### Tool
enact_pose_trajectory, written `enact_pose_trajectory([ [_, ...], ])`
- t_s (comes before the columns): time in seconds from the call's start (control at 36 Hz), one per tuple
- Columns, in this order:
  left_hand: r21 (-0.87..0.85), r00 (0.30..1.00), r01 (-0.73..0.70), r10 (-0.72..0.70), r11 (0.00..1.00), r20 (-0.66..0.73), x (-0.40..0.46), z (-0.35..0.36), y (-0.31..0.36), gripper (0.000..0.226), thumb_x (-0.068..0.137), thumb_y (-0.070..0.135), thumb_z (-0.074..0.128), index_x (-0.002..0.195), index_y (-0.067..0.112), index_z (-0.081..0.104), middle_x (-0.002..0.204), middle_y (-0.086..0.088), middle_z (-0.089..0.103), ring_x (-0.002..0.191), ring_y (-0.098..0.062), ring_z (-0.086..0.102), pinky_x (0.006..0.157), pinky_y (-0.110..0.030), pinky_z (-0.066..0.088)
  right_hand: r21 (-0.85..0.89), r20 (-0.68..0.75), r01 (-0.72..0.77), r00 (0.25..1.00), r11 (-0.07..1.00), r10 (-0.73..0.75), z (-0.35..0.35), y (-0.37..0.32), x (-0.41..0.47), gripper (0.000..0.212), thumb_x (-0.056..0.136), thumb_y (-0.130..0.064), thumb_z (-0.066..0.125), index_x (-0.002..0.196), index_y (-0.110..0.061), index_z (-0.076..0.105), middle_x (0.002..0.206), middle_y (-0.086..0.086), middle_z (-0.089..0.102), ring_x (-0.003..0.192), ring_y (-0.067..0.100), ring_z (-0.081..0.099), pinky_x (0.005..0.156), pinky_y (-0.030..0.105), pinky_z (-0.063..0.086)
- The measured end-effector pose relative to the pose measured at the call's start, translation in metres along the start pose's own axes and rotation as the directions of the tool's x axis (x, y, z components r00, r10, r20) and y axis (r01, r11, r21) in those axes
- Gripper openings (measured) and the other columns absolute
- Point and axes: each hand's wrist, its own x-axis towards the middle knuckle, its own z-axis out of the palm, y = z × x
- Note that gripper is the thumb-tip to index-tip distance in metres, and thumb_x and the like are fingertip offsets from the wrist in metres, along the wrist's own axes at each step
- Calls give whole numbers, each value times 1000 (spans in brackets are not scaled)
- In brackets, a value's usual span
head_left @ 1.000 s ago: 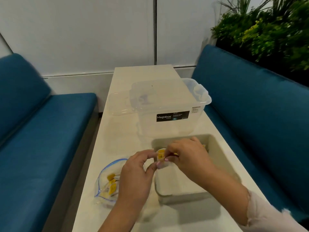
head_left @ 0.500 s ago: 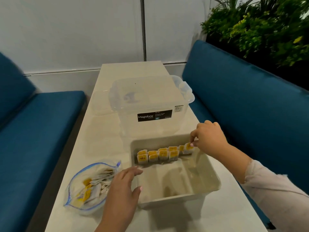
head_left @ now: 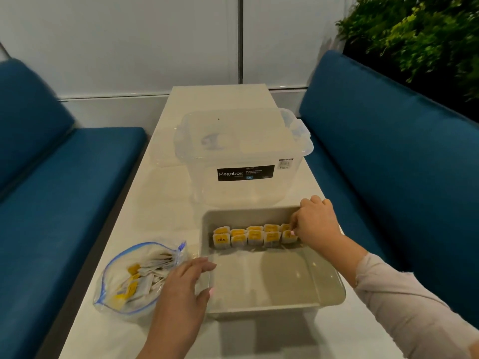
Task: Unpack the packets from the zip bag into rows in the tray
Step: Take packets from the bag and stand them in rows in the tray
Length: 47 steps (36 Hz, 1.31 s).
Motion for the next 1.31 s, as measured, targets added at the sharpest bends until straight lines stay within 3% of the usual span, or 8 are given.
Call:
enact_pose_trajectory([
  [0.42, -20, 998, -36, 35, 999, -43, 0, -5, -1, 44, 81, 13, 69, 98, 49, 50, 111, 33, 43, 109, 2, 43, 96, -16, 33, 1, -34, -12, 999, 1000, 13, 0, 1, -1, 21, 89, -40, 58, 107, -37, 68, 94, -5, 53, 95, 17, 42, 83, 29, 31],
  [0.58, -101, 960, -43, 14, 994, -278, 0, -30, -19, 41, 76, -3, 67, 78, 38, 62, 100, 27, 61, 97, 5, 52, 86, -13, 38, 99, -117, -27, 992, 995, 39, -22, -14, -4, 20, 89, -42, 56, 107, -41, 65, 94, -9, 52, 96, 14, 42, 81, 30, 28],
  [0.67, -76, 914, 7, -37, 997, -403, 1, -48, -37, 51, 72, -8, 66, 66, 42, 56, 97, 25, 61, 92, -1, 51, 81, -9, 34, 210, -133, 8, 991, 978, 20, -38, -33, -7, 20, 84, -47, 62, 102, -41, 67, 91, -11, 53, 95, 13, 42, 80, 30, 27],
  [0.81, -25, 863, 166, -157, 986, -479, 1, -75, -74, 47, 73, -4, 66, 57, 38, 55, 111, 9, 62, 108, -17, 49, 91, -27, 33, 334, -154, 132, 985, 933, -84, -59, -85, -12, 19, 81, -47, 65, 99, -40, 67, 92, -13, 58, 98, 13, 45, 83, 31, 29],
  [0.92, -41, 903, 280, -278, 959, -327, -2, -82, -91, 33, 78, 7, 67, 74, 40, 64, 132, 3, 53, 125, -22, 44, 102, -37, 37, 417, -176, 277, 959, 866, -222, -66, -135, -18, 19, 81, -48, 64, 97, -38, 67, 90, -15, 61, 98, 11, 46, 78, 29, 25],
  [1.06, -64, 923, 331, -337, 941, -188, -9, -79, -99, 40, 81, 11, 65, 119, 24, 63, 138, 5, 49, 122, -13, 50, 100, -21, 36, 366, -177, 445, 896, 818, -408, -64, -196, -23, 22, 90, -39, 55, 109, -38, 66, 101, -11, 69, 104, 13, 48, 85, 30, 27],
  [1.22, -70, 938, 304, -311, 950, -152, -12, -78, -104, 52, 80, 7, 66, 129, 18, 54, 140, 5, 47, 127, -8, 45, 97, -6, 22, 168, -56, 617, 784, 769, -618, -52, -246, -24, 33, 91, -17, 52, 114, -35, 66, 104, -1, 67, 106, 21, 48, 78, 32, 24],
  [1.31, -70, 946, 290, -297, 954, -133, -13, -77, -107, 55, 80, 8, 66, 132, 18, 51, 141, 6, 44, 128, -7, 43, 99, -7, 22, 46, -12, 709, 705, 704, -709, -49, -261, -25, 29, 93, -21, 51, 115, -30, 67, 105, 2, 66, 105, 23, 46, 76, 32, 20],
])
